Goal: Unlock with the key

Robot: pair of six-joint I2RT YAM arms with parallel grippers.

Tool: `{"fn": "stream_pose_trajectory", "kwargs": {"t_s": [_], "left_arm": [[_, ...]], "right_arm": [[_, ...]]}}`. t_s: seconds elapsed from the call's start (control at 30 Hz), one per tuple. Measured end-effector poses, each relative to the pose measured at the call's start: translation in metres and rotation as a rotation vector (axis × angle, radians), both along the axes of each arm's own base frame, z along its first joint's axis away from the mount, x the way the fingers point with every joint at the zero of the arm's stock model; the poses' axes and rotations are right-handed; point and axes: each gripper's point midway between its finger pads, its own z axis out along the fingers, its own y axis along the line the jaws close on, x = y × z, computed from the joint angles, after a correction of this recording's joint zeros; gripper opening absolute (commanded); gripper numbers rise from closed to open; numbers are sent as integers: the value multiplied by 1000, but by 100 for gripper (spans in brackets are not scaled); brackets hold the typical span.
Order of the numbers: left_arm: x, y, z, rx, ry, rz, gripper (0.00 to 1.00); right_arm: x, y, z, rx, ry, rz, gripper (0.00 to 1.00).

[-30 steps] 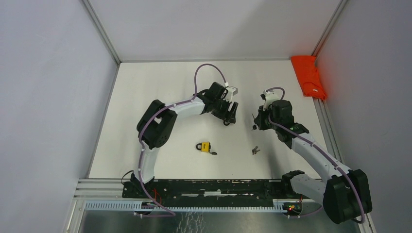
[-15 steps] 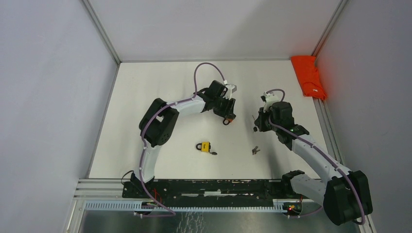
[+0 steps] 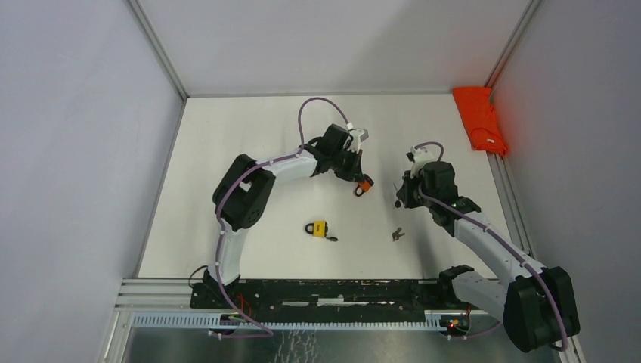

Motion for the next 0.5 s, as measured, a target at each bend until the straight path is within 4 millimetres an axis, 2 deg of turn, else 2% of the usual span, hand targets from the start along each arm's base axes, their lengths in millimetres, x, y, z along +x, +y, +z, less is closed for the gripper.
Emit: {"fn": "stream_pose_trajectory", "kwargs": {"t_s": [0.5], "left_arm": [[-23, 4, 6, 33, 15, -14, 2]], "right_arm": [[2, -7, 8, 5, -30, -30, 0]]}}
